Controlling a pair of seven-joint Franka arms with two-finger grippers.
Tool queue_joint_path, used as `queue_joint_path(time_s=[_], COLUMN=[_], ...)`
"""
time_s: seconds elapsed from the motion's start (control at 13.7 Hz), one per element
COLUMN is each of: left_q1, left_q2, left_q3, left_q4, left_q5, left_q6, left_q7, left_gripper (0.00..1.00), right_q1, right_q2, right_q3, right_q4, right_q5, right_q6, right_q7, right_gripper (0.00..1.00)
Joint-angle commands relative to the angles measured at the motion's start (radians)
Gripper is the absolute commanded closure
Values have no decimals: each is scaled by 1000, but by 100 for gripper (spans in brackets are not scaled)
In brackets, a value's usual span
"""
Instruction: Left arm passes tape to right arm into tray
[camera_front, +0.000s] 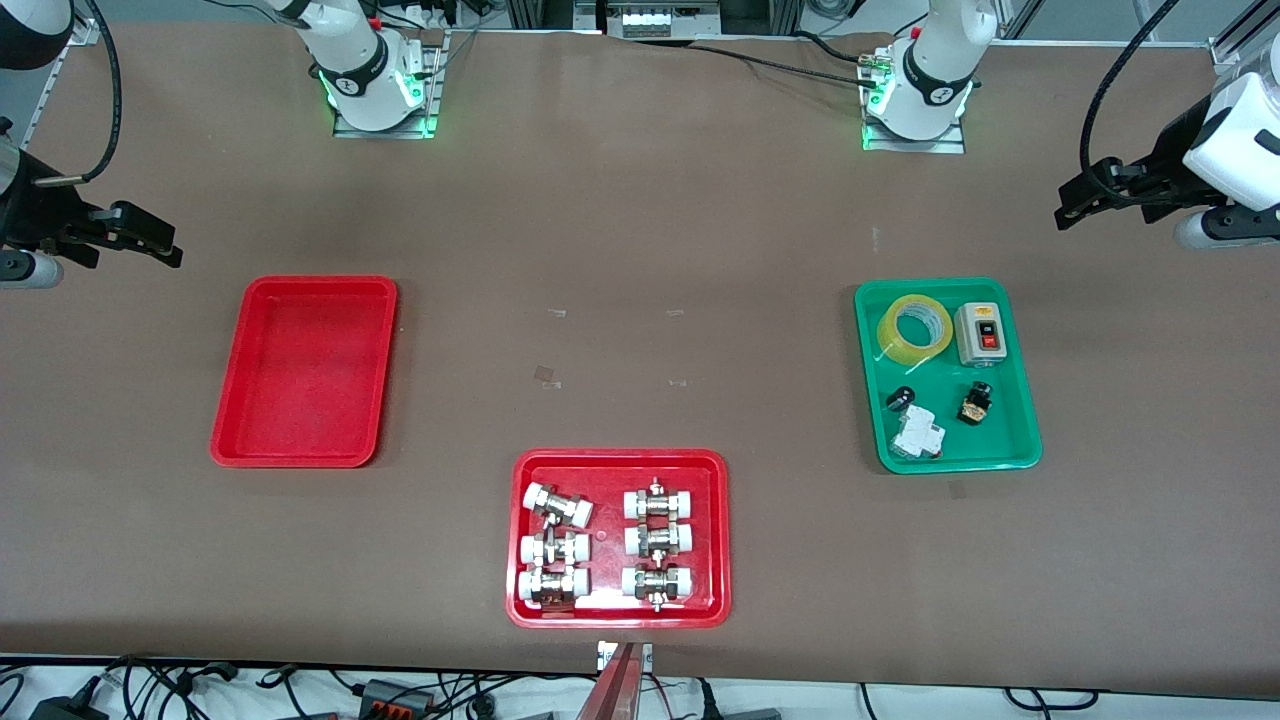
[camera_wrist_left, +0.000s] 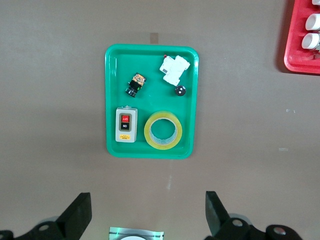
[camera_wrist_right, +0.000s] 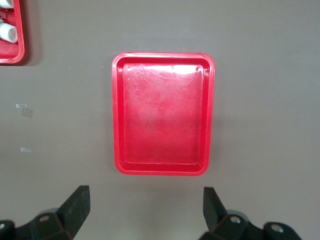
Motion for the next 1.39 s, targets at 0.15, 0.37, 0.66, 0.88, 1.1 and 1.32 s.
queue_joint_path(time_s=[0.15, 0.37, 0.66, 0.88, 1.1, 1.32], left_q1=[6, 3, 5, 5, 6, 6], left_q2=[-14, 10, 9, 9, 13, 56], left_q3=[-5, -13, -7, -7, -5, -5], left_q4=[-11, 1, 1, 1, -1, 2], left_q5=[17, 26, 26, 26, 25, 16], left_q6=[1, 6, -4, -5, 10, 18], left_q7=[-3, -17, -11, -14, -5, -11], left_gripper=[0, 0, 0, 0, 0, 0], right_q1=[-14, -13, -13, -13, -14, -16], right_q2=[-17, -17, -17, -16, 1, 4], right_q3=[14, 14, 14, 14, 14, 14], right_q4=[-9, -6, -6, -3, 25, 25], right_q5=[-4, -3, -1, 0, 0, 0], right_q6=[-12, -5, 0, 0, -9, -11], right_q7=[-7, -5, -5, -5, -5, -5], right_gripper=[0, 0, 0, 0, 0, 0])
